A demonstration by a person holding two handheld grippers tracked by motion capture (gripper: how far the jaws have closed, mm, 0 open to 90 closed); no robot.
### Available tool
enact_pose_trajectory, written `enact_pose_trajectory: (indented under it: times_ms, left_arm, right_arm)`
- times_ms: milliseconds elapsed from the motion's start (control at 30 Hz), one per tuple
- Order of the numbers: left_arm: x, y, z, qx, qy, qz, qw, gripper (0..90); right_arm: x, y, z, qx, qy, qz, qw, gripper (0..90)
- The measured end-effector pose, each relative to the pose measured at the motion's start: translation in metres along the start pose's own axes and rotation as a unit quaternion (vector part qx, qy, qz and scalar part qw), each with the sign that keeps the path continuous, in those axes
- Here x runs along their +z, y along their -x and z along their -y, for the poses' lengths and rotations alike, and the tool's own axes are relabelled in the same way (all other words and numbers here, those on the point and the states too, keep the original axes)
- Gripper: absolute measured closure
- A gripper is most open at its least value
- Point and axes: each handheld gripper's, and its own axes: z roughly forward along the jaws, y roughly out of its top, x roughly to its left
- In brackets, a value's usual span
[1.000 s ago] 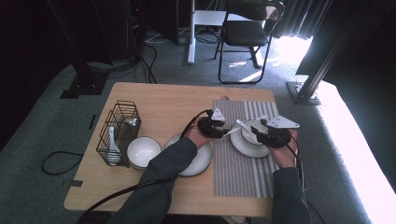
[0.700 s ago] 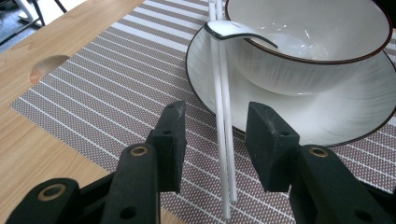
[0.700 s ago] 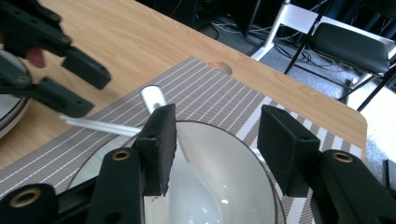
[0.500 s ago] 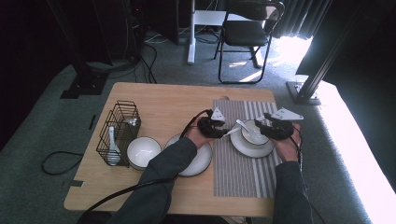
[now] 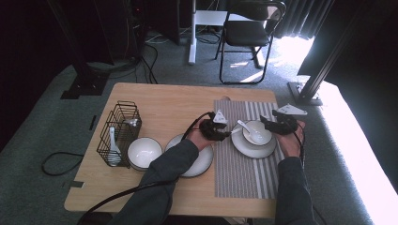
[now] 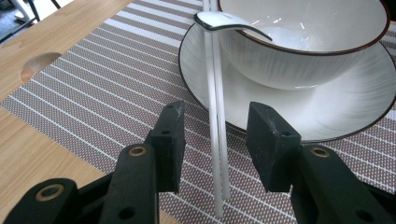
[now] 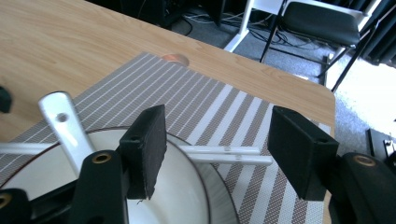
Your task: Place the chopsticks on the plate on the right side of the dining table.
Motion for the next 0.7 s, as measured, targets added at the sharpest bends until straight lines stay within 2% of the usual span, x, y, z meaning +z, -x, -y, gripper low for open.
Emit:
enact_pose_trajectory:
  times_ms: [267,367,700]
  left_arm:
    - [0.001,0.001,0.001,0.005,-0.005,-0.002,1.0,57.7]
    - [0.0,0.001,0.001,0.002,-0.001,-0.006,1.0,57.7]
    - [0.002,0.001,0.004,0.004,-0.009,-0.007,0.9999,57.4]
  right_arm:
    - [0.012,0.013,0.002,0.033,0.0,0.006,0.9994,37.3]
    - [0.015,0.016,0.004,0.038,-0.005,0.008,0.9992,37.2]
    - [0.031,0.025,0.007,0.052,-0.024,0.017,0.9982,36.7]
